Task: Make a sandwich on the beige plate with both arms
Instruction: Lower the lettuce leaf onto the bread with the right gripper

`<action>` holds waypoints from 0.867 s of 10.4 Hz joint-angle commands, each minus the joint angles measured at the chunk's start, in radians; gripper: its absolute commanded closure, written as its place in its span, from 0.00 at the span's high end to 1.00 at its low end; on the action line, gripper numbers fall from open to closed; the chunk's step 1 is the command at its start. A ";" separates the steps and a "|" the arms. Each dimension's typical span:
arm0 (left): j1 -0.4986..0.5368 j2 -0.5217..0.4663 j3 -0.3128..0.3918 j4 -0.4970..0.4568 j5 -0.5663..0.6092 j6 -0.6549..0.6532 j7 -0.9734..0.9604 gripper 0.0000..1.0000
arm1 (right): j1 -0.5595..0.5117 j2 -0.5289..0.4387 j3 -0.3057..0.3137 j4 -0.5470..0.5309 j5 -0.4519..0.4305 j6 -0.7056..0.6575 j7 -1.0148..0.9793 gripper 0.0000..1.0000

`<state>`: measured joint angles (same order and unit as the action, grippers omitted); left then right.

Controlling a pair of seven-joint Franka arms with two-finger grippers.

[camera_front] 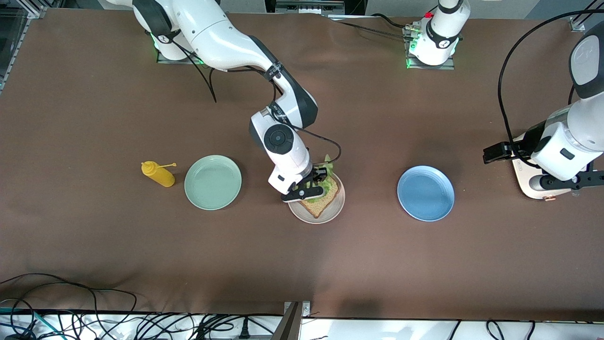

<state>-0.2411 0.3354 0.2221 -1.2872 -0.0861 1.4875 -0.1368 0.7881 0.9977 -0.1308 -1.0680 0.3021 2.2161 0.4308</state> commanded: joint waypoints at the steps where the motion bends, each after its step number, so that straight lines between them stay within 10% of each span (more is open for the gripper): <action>1: -0.001 -0.007 0.003 -0.007 0.016 -0.004 0.008 1.00 | 0.013 0.018 -0.023 0.042 0.043 -0.015 -0.001 1.00; 9: 0.003 -0.007 0.009 -0.004 0.017 -0.004 0.006 1.00 | -0.078 -0.227 -0.052 -0.155 0.071 -0.217 -0.208 1.00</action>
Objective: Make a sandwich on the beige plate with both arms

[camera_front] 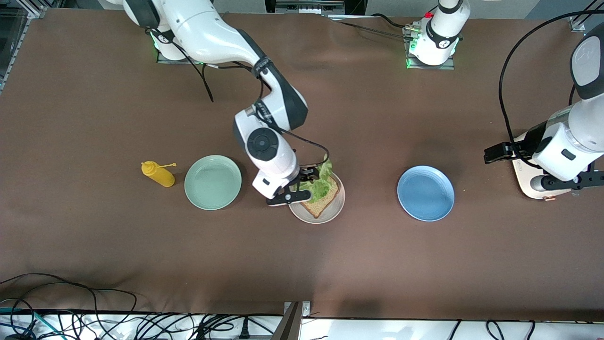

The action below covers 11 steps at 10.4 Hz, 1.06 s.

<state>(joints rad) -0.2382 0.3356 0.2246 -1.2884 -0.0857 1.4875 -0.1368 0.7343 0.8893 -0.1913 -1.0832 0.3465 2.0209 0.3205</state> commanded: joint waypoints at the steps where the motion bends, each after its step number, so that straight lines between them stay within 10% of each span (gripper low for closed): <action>1: 0.013 -0.007 0.009 -0.003 0.017 -0.004 0.006 1.00 | -0.042 -0.177 0.009 -0.199 0.026 -0.053 -0.168 1.00; 11: 0.281 0.077 0.019 -0.020 0.021 -0.009 0.023 1.00 | -0.402 -0.608 0.061 -0.598 0.014 -0.278 -1.042 1.00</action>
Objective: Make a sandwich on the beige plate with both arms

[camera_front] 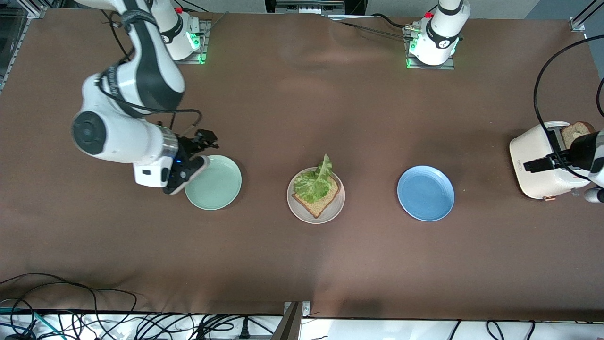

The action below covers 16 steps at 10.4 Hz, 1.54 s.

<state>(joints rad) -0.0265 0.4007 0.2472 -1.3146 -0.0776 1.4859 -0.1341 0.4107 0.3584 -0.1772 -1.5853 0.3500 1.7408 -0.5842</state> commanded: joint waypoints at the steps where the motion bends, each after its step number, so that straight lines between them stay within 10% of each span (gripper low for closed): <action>1: 0.115 0.016 -0.003 0.005 0.015 -0.007 0.033 1.00 | -0.120 -0.099 0.054 -0.119 0.009 -0.009 -0.219 1.00; 9: 0.255 0.059 -0.006 -0.176 0.258 0.048 0.379 0.96 | -0.476 -0.096 0.088 -0.127 0.013 -0.148 -1.051 1.00; 16: 0.368 0.078 -0.009 -0.204 0.288 0.054 0.633 0.93 | -0.613 0.184 0.024 -0.111 0.322 -0.159 -1.701 1.00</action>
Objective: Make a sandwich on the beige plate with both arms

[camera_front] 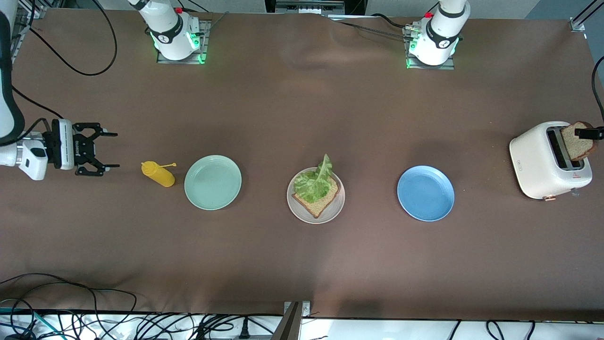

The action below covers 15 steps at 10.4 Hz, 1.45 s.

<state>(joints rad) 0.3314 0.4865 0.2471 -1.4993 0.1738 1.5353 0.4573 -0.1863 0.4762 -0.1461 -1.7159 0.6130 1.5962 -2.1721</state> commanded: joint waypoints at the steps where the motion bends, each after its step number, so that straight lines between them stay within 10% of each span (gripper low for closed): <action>1: 0.011 -0.009 -0.011 -0.036 0.036 0.003 0.041 0.90 | -0.016 0.118 -0.027 0.042 0.100 -0.015 -0.168 1.00; 6: 0.000 -0.009 -0.043 -0.052 0.021 0.008 0.023 0.79 | -0.021 0.321 -0.032 0.134 0.287 -0.018 -0.343 1.00; 9: -0.002 -0.009 -0.045 -0.050 0.023 0.008 0.014 0.42 | -0.021 0.395 -0.030 0.191 0.344 -0.038 -0.353 1.00; 15: -0.002 -0.011 -0.045 -0.049 0.035 0.006 0.014 0.00 | 0.030 0.458 -0.020 0.191 0.465 -0.033 -0.368 1.00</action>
<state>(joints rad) 0.3309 0.4912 0.2068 -1.5450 0.1753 1.5405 0.4757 -0.1653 0.9155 -0.1607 -1.5556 1.0487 1.5834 -2.5328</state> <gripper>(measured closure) 0.907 0.000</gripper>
